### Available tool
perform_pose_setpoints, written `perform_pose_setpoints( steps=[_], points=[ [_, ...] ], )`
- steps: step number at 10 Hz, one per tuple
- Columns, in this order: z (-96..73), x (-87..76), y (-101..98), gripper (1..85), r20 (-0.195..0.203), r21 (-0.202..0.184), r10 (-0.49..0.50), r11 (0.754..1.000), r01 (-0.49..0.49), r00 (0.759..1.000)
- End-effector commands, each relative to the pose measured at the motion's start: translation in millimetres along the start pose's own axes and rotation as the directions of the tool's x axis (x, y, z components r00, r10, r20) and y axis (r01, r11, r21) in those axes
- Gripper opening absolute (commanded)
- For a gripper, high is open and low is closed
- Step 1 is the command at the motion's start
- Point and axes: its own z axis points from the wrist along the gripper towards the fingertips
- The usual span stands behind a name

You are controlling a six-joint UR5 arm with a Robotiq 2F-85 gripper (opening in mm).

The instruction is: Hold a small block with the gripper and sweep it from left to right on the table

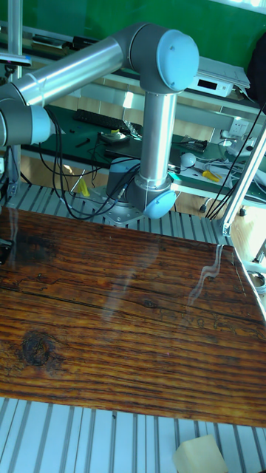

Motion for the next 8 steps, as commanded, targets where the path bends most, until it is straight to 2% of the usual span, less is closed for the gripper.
perform_pose_setpoints(
  steps=[1,5,8],
  points=[
    [1.0,1.9,2.3,44.7,0.01,-0.004,0.016,1.0,-0.016,1.0],
    [6.1,0.9,0.9,43.7,0.024,0.0,0.013,1.0,-0.013,1.0],
    [6.3,4.2,0.0,42.3,0.014,0.002,0.017,1.0,-0.017,1.0]
  ],
)
